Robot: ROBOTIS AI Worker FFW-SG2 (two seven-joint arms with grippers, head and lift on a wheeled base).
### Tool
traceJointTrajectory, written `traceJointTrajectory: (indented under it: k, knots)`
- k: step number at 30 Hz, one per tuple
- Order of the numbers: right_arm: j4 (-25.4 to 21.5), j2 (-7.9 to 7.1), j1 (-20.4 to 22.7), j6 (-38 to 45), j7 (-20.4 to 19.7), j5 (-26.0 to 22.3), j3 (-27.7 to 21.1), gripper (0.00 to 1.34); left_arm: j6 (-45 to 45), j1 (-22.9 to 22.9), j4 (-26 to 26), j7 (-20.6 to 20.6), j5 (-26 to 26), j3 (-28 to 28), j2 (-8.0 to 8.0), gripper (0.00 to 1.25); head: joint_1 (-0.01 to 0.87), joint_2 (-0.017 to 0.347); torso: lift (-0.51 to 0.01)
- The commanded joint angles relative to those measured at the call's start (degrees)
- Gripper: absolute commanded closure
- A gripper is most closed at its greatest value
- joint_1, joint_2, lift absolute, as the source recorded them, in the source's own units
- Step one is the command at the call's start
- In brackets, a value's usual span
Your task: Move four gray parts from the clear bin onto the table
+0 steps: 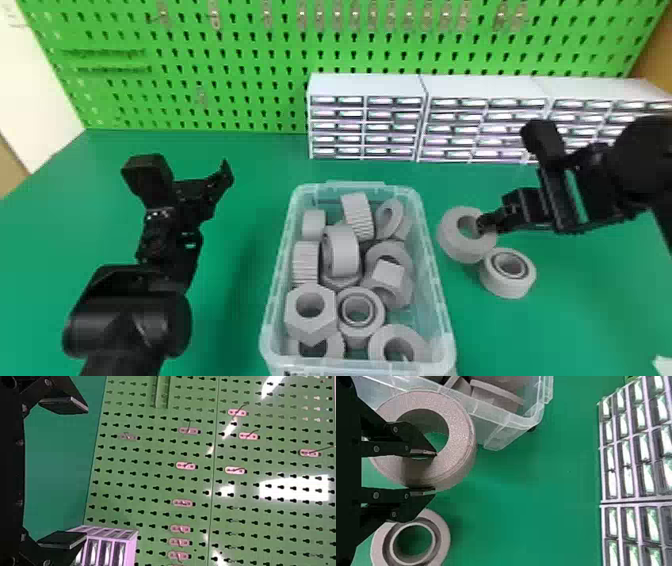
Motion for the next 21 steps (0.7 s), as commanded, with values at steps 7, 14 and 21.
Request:
traceJointTrajectory:
  k: [7, 14, 21]
  knots:
    - [3.2, 0.0, 0.3, 0.1, 0.0, 0.6, 1.5, 0.99, 0.0, -0.2, 0.0, 0.0, 0.0, 0.0, 0.0, 0.16, 0.693, 0.072, -0.052]
    - [5.5, 0.18, 0.5, 0.1, 0.0, 0.7, 2.0, 0.99, 0.0, -0.3, 0.1, 0.0, 0.0, 0.1, 0.0, 0.16, 0.693, 0.072, -0.052]
    - [7.8, 0.53, 1.0, 0.1, 0.0, 0.9, 2.7, 0.99, 0.0, -0.5, 0.3, 0.0, 0.1, -0.2, 0.0, 0.16, 0.693, 0.072, -0.052]
